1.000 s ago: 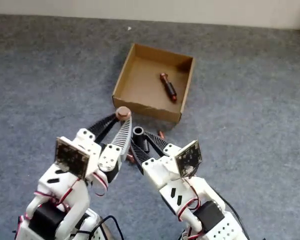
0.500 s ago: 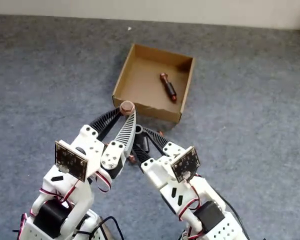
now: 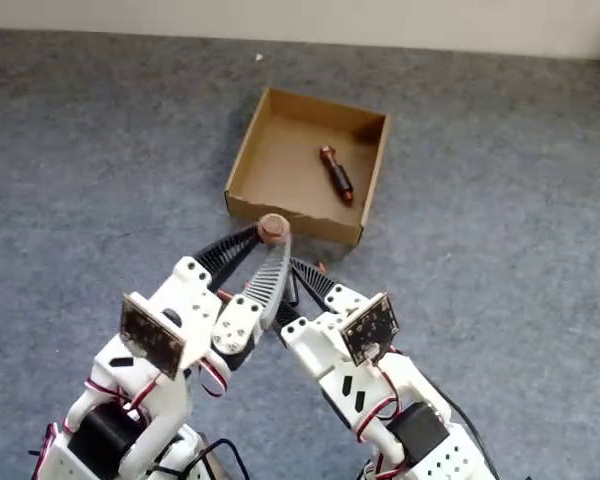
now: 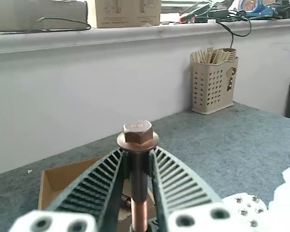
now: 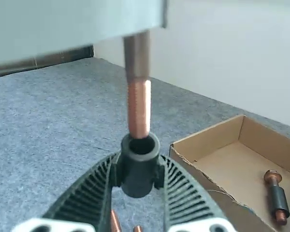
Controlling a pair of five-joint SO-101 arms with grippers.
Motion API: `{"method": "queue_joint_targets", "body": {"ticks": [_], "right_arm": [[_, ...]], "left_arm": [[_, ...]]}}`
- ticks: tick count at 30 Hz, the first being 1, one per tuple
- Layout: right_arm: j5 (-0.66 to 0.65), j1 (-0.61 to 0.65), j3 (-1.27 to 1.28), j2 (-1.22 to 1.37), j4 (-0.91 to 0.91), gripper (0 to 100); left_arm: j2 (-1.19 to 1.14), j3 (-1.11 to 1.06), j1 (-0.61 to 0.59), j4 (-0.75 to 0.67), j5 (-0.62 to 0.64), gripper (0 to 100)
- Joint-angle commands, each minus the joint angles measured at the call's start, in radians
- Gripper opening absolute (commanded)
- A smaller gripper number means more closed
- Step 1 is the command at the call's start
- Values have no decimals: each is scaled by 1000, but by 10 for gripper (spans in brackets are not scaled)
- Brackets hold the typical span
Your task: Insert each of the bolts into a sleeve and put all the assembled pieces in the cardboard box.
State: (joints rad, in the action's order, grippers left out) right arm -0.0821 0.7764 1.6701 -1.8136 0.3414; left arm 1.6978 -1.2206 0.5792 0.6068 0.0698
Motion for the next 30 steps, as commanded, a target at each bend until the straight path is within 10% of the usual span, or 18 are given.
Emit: {"method": "queue_joint_targets", "body": {"ticks": [1, 30], "right_arm": [[-11, 12, 119, -13, -21, 3], [-3, -82, 119, -22, 1, 3]], "left_arm": [[5, 48, 24, -14, -23, 6], [7, -151, 12, 40, -212, 114]]}}
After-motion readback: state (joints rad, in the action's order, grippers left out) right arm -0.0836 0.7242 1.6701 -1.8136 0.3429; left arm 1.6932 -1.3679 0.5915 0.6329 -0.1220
